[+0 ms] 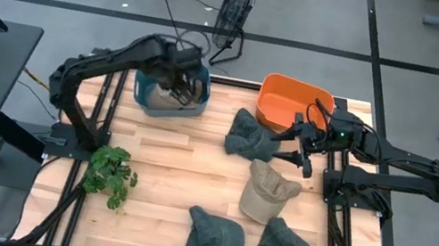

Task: Pick & Place hat
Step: Put the brown cap into the blue bin

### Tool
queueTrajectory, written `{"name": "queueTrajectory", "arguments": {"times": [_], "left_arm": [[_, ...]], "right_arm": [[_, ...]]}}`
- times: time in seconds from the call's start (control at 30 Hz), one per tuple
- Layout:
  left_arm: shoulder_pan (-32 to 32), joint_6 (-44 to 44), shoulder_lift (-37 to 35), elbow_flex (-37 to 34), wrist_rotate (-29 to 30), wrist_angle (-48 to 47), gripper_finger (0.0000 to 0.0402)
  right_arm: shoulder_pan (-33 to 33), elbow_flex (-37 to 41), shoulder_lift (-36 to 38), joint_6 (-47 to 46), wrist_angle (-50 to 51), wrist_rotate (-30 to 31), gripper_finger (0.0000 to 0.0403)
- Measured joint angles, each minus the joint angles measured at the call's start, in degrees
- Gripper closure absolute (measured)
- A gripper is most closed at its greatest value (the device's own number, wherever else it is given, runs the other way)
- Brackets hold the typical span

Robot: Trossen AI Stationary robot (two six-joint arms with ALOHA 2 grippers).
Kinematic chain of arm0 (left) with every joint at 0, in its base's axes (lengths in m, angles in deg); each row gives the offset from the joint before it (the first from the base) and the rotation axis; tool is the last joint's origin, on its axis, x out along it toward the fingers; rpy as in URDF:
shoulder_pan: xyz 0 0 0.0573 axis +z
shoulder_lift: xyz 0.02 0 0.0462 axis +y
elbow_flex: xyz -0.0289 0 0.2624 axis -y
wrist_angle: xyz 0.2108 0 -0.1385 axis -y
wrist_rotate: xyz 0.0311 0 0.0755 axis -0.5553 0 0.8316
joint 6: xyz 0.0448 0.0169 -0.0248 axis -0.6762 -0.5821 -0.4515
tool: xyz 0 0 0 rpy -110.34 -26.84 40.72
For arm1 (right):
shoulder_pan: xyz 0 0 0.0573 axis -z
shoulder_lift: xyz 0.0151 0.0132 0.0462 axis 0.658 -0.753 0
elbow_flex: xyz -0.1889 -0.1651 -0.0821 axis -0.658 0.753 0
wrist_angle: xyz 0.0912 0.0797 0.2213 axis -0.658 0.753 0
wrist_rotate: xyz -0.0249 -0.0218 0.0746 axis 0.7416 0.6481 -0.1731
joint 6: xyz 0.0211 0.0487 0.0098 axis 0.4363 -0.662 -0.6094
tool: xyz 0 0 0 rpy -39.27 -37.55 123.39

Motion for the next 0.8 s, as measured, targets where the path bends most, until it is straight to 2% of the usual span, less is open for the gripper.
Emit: {"name": "queueTrajectory", "arguments": {"times": [0.2, 0.33, 0.5, 0.67, 0.8], "left_arm": [[-11.5, 5.8, -0.7, 0.0, 0.4, 7.9, 0.0250], [-19.3, 12.1, -0.3, -0.1, 6.6, 12.0, 0.0253], [-27.4, 16.2, -0.3, -0.1, 9.9, 20.6, 0.0259], [-32.7, 17.3, 0.2, -0.1, 17.0, 27.9, 0.0259], [-34.4, 17.9, 0.2, -0.1, 19.2, 30.0, 0.0260]], "right_arm": [[-4.2, 0.0, 0.0, 0.0, 1.9, -0.5, 0.0158], [-6.9, 0.0, 0.0, -0.2, 3.6, -0.2, 0.0158], [-9.3, 0.0, -1.2, -0.4, 7.0, 0.2, 0.0158], [-10.9, 0.0, -4.4, -0.4, 15.6, 0.2, 0.0158], [-11.4, 0.0, -7.3, -0.4, 19.6, 0.2, 0.0158]]}}
